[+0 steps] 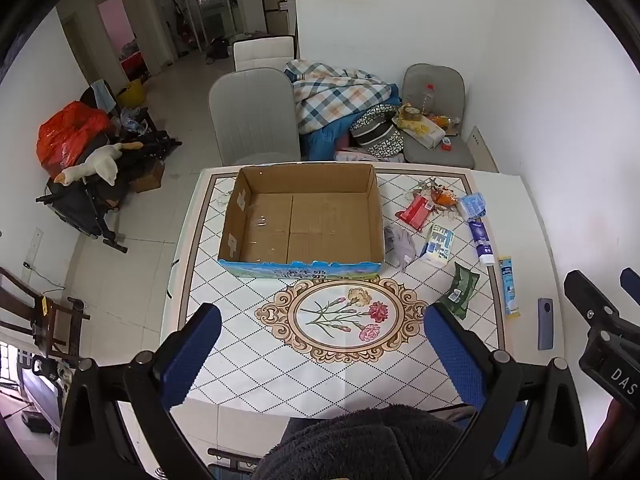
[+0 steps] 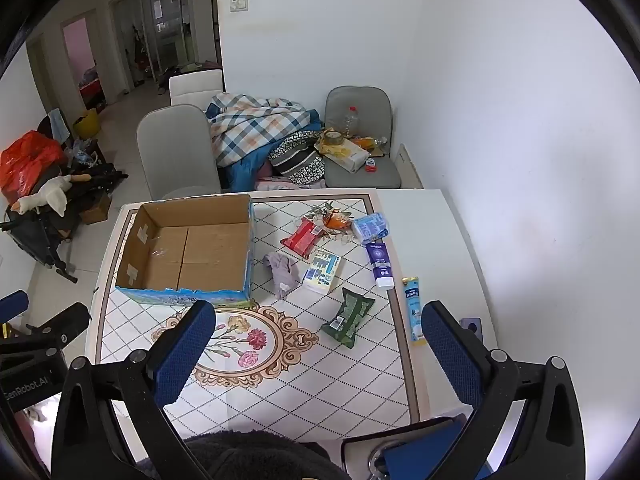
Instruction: Organize soft objects
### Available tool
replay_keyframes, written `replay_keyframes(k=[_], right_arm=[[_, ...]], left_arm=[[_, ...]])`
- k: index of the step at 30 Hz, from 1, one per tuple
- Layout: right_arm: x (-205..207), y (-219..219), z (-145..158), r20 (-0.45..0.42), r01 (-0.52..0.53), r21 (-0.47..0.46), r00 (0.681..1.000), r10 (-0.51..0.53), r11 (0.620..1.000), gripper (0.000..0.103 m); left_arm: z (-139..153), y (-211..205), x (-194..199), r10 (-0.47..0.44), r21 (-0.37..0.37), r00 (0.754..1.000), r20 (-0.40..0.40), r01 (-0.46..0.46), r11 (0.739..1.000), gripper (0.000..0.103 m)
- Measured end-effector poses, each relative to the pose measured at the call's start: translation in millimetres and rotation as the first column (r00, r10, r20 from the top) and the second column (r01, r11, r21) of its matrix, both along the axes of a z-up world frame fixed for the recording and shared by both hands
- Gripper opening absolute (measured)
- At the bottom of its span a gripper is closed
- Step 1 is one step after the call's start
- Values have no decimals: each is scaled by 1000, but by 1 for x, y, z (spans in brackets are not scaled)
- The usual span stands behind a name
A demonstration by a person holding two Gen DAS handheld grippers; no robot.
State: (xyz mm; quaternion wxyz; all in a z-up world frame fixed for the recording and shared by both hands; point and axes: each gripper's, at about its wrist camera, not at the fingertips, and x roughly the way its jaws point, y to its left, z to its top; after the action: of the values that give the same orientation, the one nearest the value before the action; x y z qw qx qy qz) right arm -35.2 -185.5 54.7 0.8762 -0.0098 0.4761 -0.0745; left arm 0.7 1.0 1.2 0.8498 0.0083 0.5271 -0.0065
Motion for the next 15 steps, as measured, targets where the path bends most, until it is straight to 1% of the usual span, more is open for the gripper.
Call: replay_keyframes(k=[5, 15], right_arm=[[-2, -1, 1, 1, 0, 3, 1000, 0, 1000, 103], [-8, -2, 3, 7, 0, 4, 1000, -1, 1000, 103]], left_arm=[[1, 2, 3, -7, 5, 1000, 5, 7, 1000, 103], [3, -8, -1, -5, 8, 1000, 15, 5, 1000, 103]])
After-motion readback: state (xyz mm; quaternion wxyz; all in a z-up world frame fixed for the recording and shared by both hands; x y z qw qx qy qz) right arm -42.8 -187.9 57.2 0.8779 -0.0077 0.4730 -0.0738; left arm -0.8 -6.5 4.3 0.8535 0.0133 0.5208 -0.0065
